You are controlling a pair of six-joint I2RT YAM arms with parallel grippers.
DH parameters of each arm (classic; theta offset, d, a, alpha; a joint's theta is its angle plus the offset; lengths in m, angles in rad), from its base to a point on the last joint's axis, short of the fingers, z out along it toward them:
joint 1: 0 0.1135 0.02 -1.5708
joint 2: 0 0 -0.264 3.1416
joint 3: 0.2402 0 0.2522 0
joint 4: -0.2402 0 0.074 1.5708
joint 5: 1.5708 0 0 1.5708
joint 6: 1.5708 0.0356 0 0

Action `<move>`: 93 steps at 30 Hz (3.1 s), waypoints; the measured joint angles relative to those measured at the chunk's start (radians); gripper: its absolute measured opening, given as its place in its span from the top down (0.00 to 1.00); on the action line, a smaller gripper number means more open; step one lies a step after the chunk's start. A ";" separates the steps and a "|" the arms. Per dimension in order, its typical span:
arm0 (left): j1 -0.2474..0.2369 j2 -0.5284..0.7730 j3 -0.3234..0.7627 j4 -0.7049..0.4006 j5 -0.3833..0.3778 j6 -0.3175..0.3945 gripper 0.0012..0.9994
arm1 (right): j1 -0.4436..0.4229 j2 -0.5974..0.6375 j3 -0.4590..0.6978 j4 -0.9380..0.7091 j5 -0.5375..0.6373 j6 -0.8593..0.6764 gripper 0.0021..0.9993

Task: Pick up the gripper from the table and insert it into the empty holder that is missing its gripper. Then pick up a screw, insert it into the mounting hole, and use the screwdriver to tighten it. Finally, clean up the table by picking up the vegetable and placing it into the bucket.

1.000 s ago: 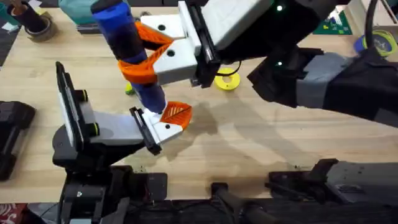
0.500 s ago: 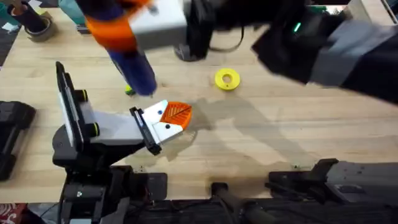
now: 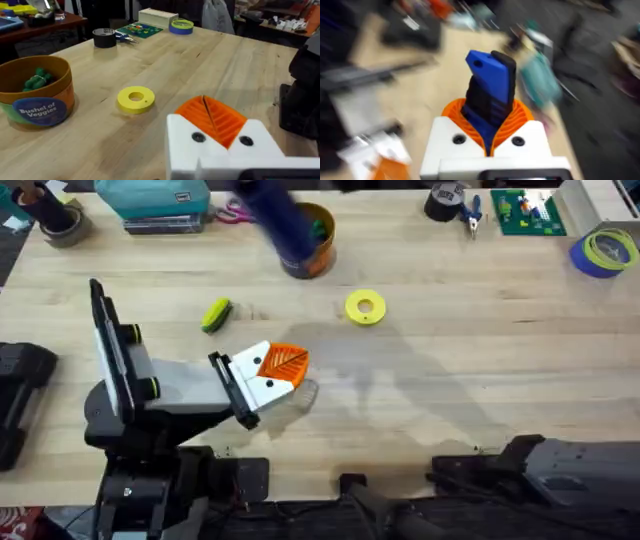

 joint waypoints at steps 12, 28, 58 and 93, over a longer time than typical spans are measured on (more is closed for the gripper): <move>0.000 0.000 0.000 0.000 0.000 0.000 0.99 | -0.247 0.092 0.019 -0.398 0.497 -0.352 0.98; 0.000 0.000 0.000 0.000 0.000 0.000 0.99 | -0.558 0.369 -0.179 -0.411 0.575 -0.587 0.98; 0.000 0.000 -0.002 0.025 -0.015 -0.004 0.01 | -0.632 0.082 -0.403 -0.226 0.359 -0.477 0.00; 0.000 0.781 0.851 -0.737 -0.757 0.072 0.01 | -0.782 -0.458 -0.405 -0.585 0.298 0.202 0.00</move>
